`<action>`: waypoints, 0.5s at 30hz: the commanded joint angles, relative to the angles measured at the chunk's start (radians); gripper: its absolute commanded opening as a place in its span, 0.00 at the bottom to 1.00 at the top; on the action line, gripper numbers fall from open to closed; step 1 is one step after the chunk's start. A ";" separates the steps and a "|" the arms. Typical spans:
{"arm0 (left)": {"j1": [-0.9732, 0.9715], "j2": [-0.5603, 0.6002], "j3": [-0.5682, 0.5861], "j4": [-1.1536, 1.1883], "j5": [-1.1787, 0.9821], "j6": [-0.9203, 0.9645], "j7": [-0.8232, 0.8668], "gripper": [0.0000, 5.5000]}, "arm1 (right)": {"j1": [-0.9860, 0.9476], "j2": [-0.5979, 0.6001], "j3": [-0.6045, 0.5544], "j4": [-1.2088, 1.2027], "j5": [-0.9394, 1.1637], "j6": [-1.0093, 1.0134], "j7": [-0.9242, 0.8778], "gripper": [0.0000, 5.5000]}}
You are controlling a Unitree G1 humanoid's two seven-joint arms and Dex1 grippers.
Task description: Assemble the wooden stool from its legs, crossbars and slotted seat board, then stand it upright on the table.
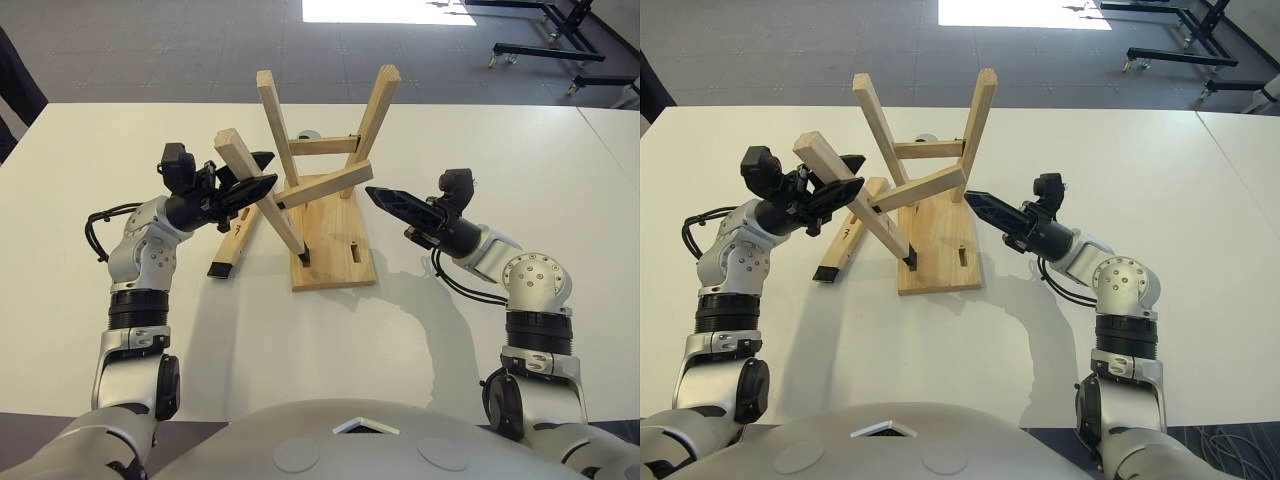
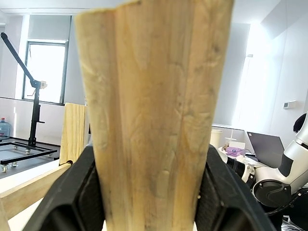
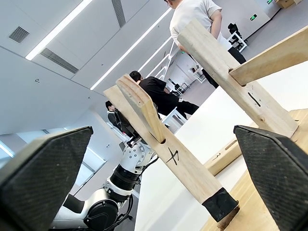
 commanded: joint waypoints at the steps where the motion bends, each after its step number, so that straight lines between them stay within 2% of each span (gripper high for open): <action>1: 0.004 -0.001 -0.012 -0.030 0.002 0.001 0.005 0.37 | -0.005 -0.003 -0.007 -0.003 0.009 0.005 -0.007 0.98; 15: 0.019 0.006 -0.012 -0.022 0.011 -0.011 0.001 0.37 | -0.006 0.000 -0.006 0.003 0.006 0.002 -0.007 0.98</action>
